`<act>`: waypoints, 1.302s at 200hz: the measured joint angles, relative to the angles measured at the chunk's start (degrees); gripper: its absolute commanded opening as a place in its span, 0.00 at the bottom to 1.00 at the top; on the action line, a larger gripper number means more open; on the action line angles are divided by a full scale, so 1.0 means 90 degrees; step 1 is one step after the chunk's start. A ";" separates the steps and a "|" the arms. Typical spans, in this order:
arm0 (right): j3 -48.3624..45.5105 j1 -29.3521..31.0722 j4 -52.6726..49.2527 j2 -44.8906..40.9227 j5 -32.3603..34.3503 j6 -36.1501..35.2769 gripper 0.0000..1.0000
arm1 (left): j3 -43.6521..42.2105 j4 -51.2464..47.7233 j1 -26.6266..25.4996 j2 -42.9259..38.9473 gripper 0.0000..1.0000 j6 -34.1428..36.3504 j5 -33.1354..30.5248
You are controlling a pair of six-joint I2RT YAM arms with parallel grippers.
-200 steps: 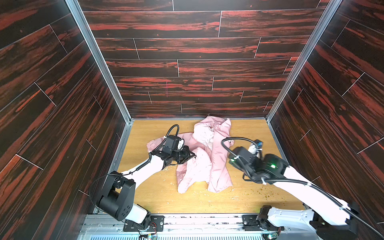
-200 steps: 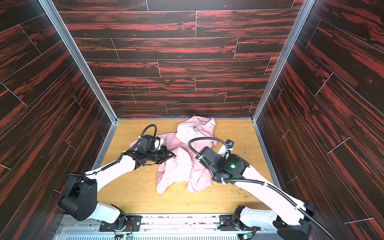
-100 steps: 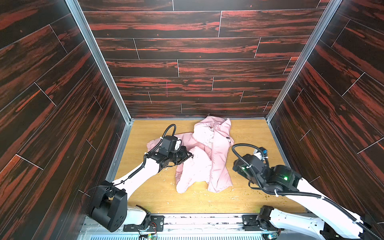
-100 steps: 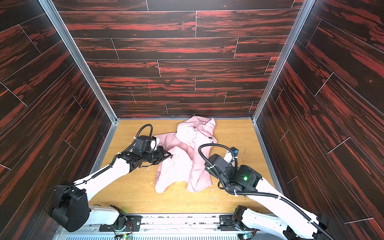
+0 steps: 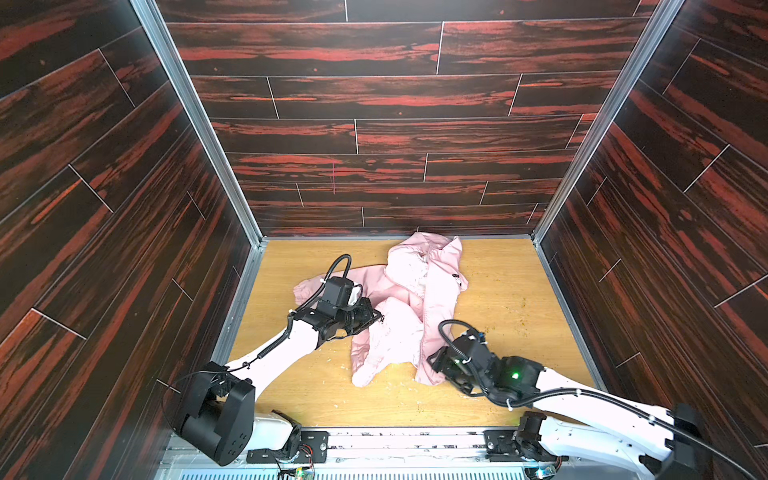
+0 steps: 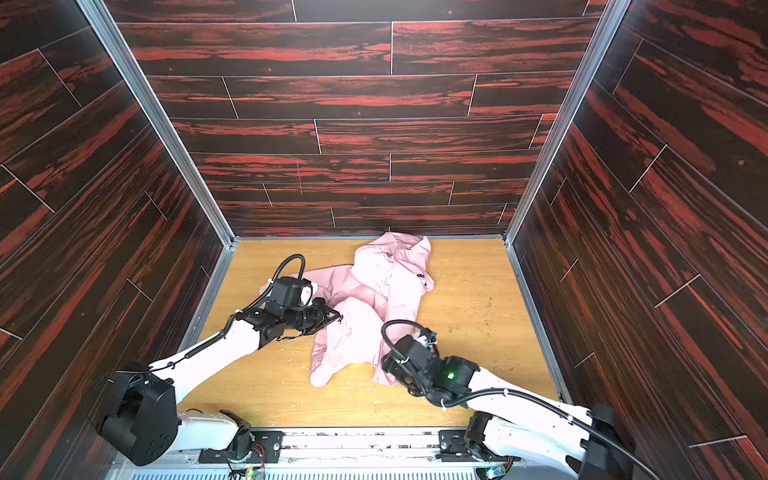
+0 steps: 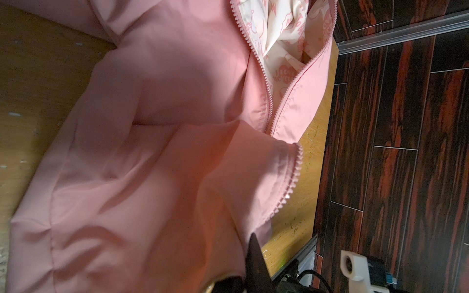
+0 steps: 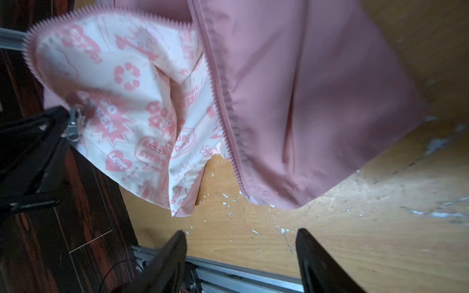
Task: Zip up the jacket
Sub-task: 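Grasp the lined zipper edge near the hem with the right gripper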
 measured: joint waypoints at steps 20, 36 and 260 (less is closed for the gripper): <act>-0.0255 0.0240 0.0680 0.0248 -0.0107 0.0347 0.64 | -0.0041 0.0007 0.0000 -0.0068 0.00 0.0017 -0.0010; -0.0583 0.0328 0.1304 0.0425 -0.0165 0.0665 0.63 | -0.0075 0.0007 0.0000 -0.0117 0.00 0.0022 -0.0010; -0.3072 0.1161 0.5479 0.0826 0.1311 0.2713 0.72 | -0.0180 -0.0141 0.0000 -0.0345 0.00 0.0100 0.0019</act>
